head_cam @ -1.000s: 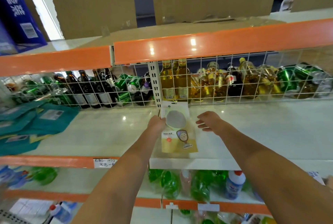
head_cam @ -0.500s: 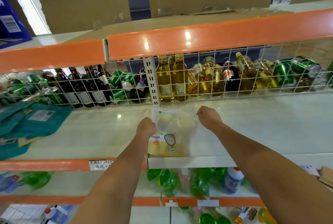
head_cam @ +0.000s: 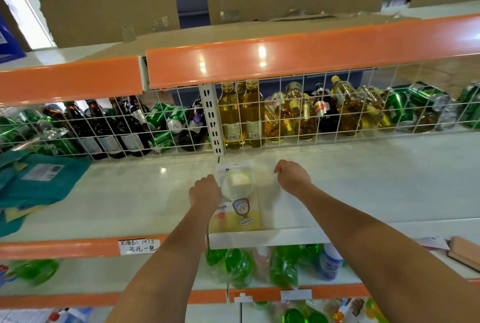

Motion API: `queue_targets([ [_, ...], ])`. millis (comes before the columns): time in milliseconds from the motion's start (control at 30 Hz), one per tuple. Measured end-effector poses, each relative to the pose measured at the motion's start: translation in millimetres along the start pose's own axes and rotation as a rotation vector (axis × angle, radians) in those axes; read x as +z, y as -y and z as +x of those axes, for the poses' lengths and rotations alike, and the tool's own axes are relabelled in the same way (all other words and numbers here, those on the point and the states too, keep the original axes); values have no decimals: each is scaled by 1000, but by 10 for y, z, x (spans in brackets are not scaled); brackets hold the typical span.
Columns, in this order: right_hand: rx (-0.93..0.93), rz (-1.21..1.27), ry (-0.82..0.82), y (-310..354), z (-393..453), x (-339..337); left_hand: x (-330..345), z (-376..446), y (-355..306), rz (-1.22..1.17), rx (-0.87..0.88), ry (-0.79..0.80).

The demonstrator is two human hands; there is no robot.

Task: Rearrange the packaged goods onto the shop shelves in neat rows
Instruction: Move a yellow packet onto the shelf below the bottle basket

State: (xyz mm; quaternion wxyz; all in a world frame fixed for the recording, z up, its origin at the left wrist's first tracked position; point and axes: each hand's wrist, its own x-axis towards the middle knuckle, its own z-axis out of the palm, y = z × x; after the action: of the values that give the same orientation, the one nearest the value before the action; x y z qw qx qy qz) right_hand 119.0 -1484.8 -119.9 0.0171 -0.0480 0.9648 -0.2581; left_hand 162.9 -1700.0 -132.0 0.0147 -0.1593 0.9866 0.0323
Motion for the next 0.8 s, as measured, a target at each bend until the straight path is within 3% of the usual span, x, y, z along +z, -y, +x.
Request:
queue_targets([
  [400, 3, -124, 15, 115, -21, 11, -146, 25, 14, 95, 54, -24],
  [600, -131, -241, -31, 337, -30, 3, -229, 51, 56, 140, 274, -83],
  [800, -231, -360, -14, 469, -134, 201, -164, -78, 181, 140, 304, -36],
])
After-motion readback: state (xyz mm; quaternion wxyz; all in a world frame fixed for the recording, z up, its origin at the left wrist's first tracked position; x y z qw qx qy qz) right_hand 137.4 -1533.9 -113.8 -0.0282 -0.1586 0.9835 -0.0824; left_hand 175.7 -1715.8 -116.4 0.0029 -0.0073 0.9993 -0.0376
